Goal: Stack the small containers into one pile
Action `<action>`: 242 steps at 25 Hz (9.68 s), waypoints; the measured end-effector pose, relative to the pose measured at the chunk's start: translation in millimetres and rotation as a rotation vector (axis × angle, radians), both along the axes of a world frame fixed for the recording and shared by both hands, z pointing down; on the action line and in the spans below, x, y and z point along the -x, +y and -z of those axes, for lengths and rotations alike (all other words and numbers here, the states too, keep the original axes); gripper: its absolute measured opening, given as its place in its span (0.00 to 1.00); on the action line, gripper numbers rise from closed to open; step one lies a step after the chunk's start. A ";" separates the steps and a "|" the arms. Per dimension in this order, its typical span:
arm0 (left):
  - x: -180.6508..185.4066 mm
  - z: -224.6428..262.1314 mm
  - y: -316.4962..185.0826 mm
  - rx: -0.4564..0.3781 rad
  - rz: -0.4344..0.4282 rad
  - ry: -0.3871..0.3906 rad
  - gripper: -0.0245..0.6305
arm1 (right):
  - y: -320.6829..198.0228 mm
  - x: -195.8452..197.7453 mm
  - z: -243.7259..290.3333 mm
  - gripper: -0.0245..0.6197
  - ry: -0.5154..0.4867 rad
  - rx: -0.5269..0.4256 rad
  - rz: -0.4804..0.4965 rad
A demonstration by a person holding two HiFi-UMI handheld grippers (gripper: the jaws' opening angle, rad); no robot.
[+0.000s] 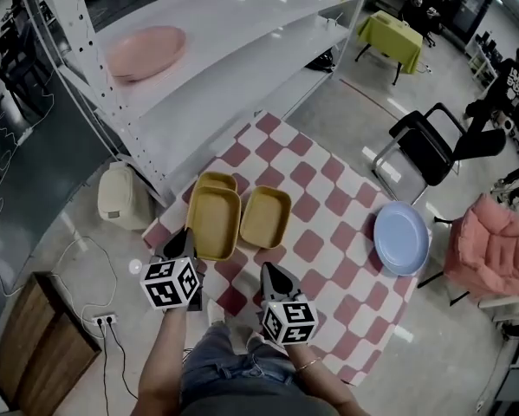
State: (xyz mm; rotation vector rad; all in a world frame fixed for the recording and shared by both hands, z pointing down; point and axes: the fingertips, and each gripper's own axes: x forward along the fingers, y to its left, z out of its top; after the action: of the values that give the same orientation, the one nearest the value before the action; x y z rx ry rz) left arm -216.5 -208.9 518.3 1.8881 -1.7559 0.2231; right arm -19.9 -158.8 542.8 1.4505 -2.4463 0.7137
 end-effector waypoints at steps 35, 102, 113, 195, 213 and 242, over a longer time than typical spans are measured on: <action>27.3 -54.7 -93.3 0.114 -0.152 0.029 0.08 | -52.6 49.2 -9.3 0.05 0.085 0.035 -0.163; -131.5 -74.0 -53.9 0.196 -0.156 -0.047 0.09 | -49.1 -80.9 -2.4 0.05 0.057 -0.022 -0.118; -95.2 2.1 -46.2 0.046 -0.107 0.035 0.08 | -47.8 -46.5 19.8 0.05 0.043 -0.066 -0.067; 38.2 -3.8 -83.1 0.003 -0.210 0.013 0.12 | -95.8 90.2 31.5 0.05 0.102 -0.088 -0.085; 34.4 51.3 -41.8 -0.207 -0.266 -0.032 0.07 | -63.2 66.5 79.2 0.05 0.054 -0.202 -0.116; -25.8 90.7 130.9 -0.307 -0.232 -0.094 0.06 | 81.3 4.3 121.8 0.05 -0.004 -0.342 -0.063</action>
State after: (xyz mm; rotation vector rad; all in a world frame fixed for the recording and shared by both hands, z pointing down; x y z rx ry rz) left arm -190.7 -78.1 427.7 2.3398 -1.7065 0.1339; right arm -24.2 -77.5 421.0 1.6480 -2.6328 0.3168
